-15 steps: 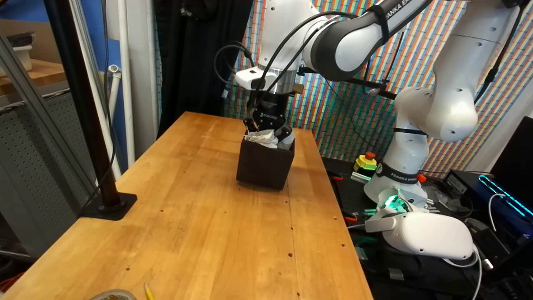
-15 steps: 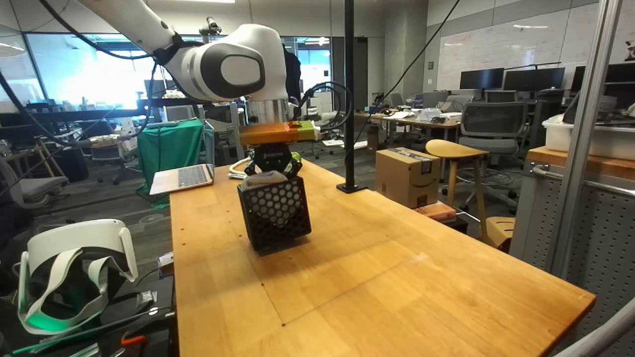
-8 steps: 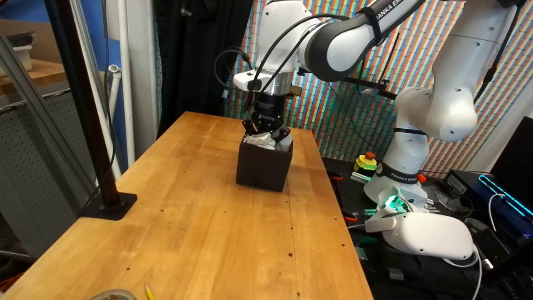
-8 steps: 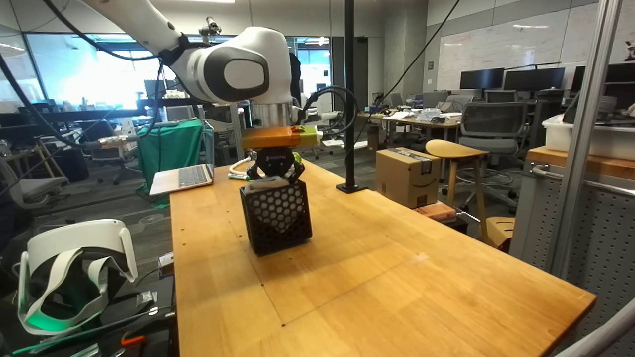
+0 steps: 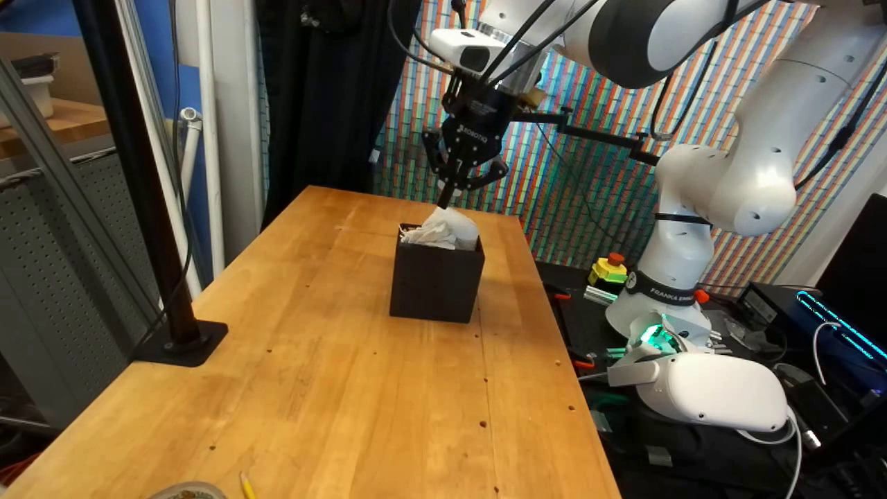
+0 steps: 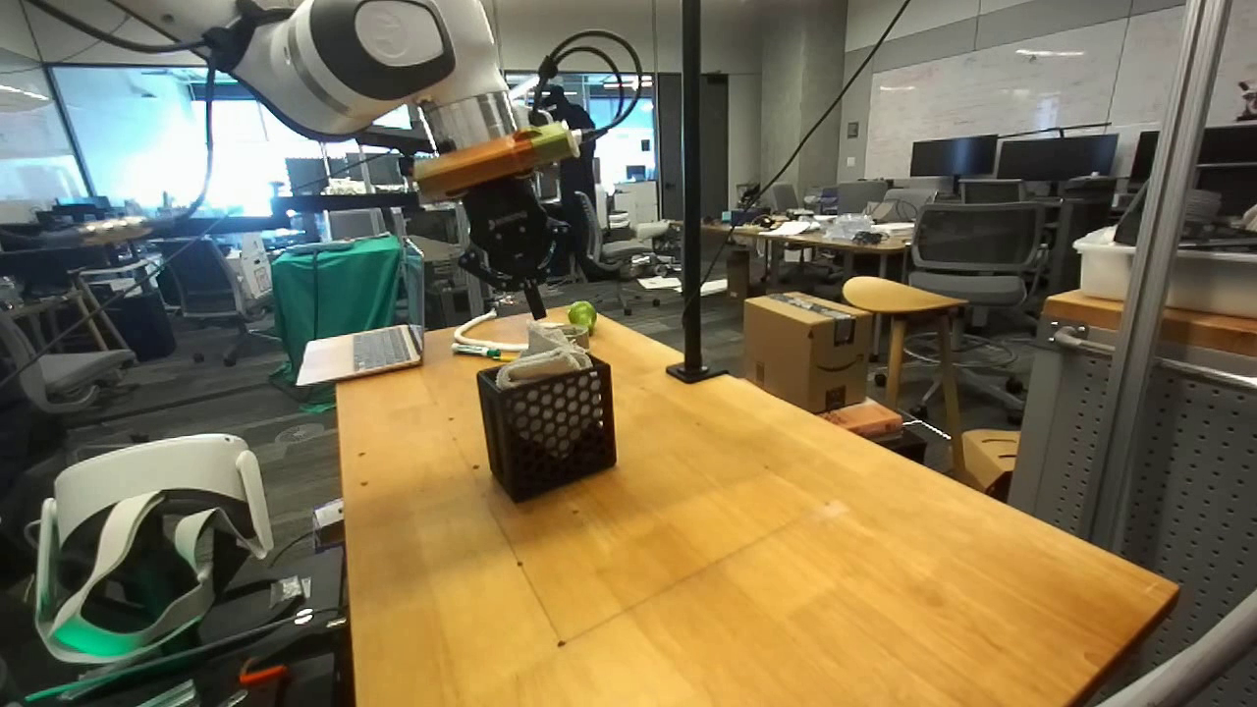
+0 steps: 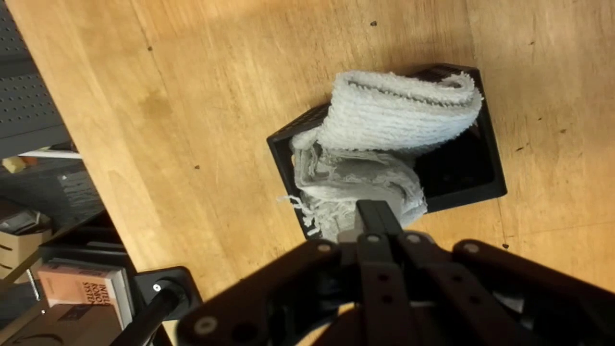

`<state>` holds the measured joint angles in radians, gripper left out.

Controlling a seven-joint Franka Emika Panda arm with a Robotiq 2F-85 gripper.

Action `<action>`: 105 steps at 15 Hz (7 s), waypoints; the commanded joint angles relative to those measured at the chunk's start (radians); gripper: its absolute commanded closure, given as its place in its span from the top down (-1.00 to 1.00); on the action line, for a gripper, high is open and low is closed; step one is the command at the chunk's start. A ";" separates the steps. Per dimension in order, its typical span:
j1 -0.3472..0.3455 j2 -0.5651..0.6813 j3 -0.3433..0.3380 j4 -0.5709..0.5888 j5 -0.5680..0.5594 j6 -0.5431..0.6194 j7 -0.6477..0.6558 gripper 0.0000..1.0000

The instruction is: Pick the cloth and put it in the black box

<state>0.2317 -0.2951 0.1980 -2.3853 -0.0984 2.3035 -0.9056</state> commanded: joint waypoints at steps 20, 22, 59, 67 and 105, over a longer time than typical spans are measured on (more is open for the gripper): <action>-0.005 0.048 -0.013 -0.025 -0.273 -0.162 0.177 -0.98; -0.004 0.069 -0.012 -0.020 -0.295 -0.153 0.176 -0.98; -0.026 0.321 -0.041 0.057 0.048 -0.039 -0.135 -0.98; -0.006 0.182 -0.006 0.054 -0.098 -0.115 0.016 -0.98; 0.058 0.122 0.012 0.019 -0.074 -0.073 0.112 -0.98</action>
<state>0.2996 -0.1704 0.2181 -2.3609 -0.1712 2.2144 -0.7814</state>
